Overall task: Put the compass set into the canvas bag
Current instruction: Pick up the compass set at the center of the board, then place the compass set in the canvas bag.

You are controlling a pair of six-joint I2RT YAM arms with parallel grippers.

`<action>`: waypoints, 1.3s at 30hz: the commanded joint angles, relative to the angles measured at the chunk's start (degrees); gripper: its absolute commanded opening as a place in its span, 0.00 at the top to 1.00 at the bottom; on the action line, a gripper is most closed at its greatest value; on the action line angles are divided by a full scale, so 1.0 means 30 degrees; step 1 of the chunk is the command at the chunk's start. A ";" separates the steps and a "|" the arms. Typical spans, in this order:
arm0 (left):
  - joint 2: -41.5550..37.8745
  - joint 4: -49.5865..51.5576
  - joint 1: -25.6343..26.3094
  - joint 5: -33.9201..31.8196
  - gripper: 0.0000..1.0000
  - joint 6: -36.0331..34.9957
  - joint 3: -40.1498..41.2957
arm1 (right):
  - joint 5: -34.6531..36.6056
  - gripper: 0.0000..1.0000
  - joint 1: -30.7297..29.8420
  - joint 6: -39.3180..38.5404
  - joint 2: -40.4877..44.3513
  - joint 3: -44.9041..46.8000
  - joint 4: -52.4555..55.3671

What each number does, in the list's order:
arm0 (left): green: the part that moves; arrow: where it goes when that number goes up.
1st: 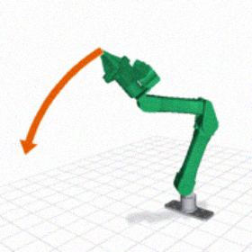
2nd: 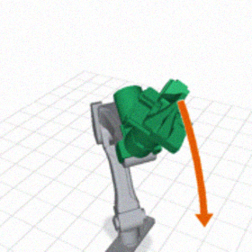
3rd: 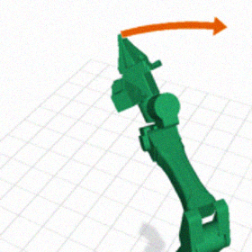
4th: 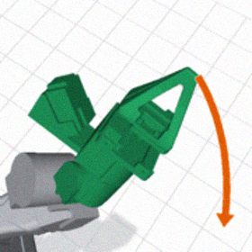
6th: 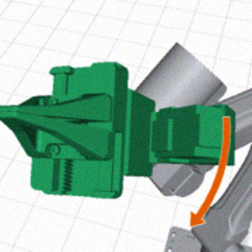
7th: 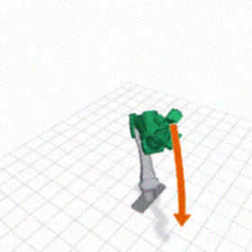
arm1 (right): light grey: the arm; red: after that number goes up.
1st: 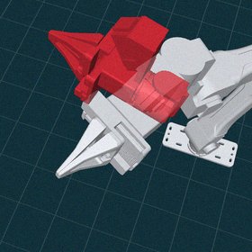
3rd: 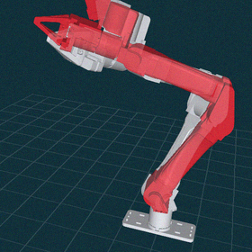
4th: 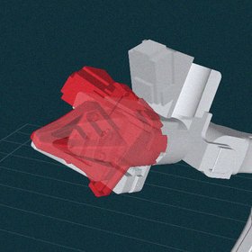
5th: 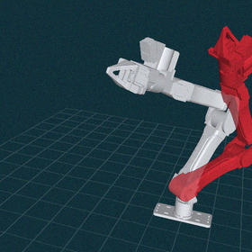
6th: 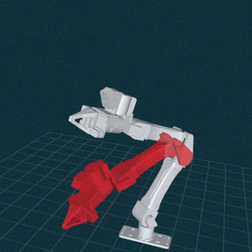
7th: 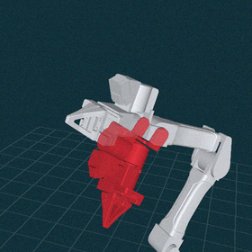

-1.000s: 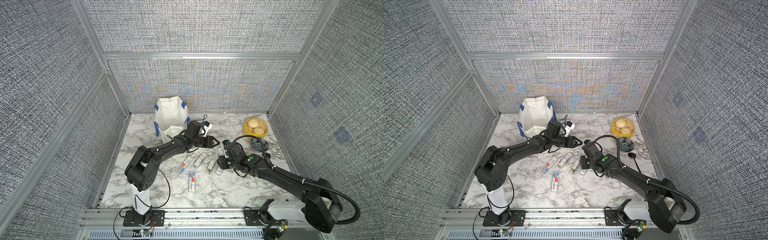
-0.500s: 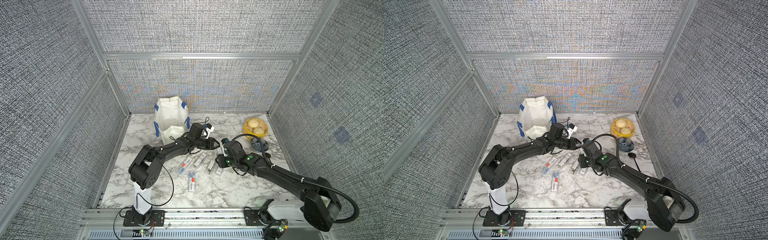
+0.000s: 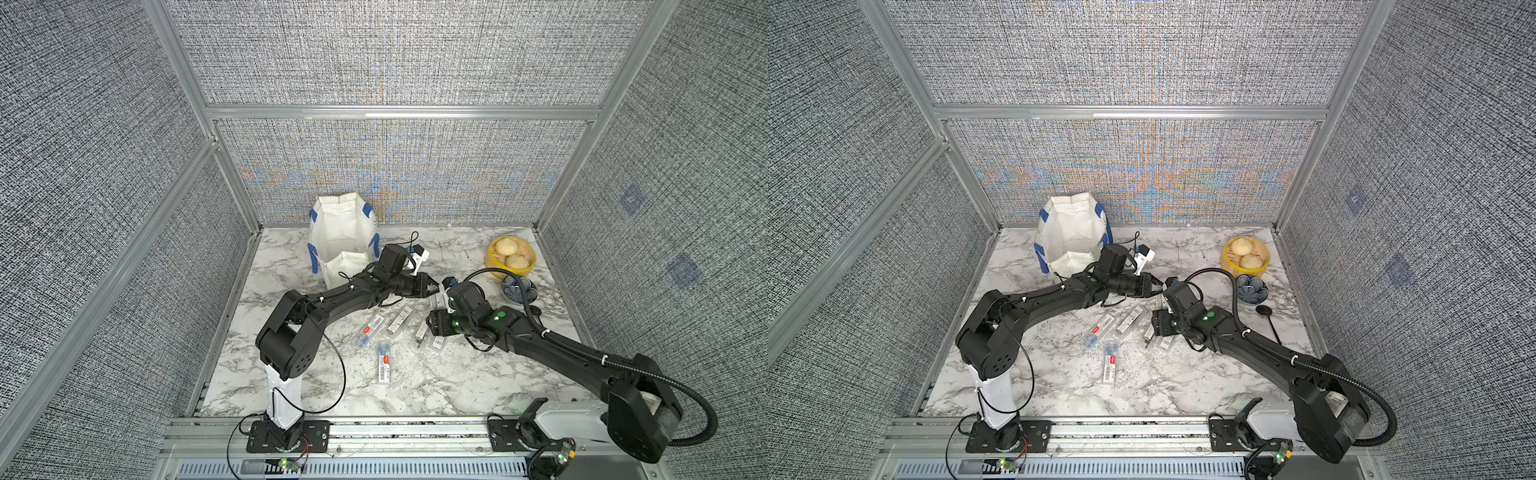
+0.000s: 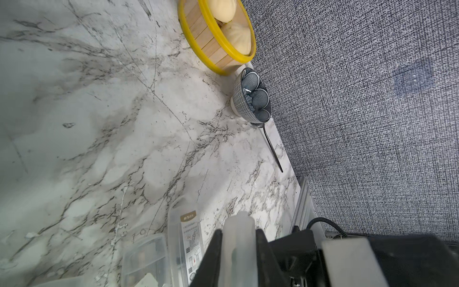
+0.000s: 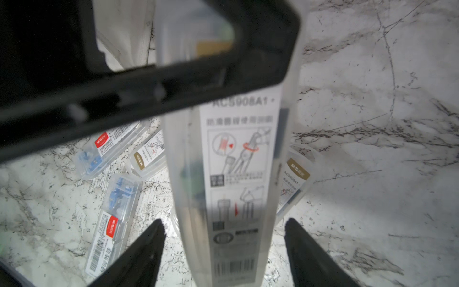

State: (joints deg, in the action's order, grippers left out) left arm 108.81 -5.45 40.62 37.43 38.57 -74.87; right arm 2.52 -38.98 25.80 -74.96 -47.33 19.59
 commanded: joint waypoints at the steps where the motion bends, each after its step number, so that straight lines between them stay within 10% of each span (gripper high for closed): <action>1: -0.0328 0.0265 -0.0035 -0.0339 0.83 -0.0526 -0.0402 | 0.0264 0.15 -0.0011 -0.0251 0.0234 0.0320 0.0046; 21: -0.2180 1.0117 -0.2739 -0.3842 0.86 -0.6555 -0.8986 | -0.0226 0.14 -0.0010 -0.2638 0.2095 0.4609 -0.6030; 39: -0.1154 1.5357 -0.9139 -0.5433 0.87 -0.9327 -1.5560 | -0.0638 0.14 0.0014 -0.2783 0.1457 0.5054 -0.6724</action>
State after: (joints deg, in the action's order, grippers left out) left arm 104.09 37.85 14.28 22.57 12.86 -120.11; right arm 0.99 -38.98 18.06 -70.96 -32.18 0.67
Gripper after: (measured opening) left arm 0.200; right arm 0.859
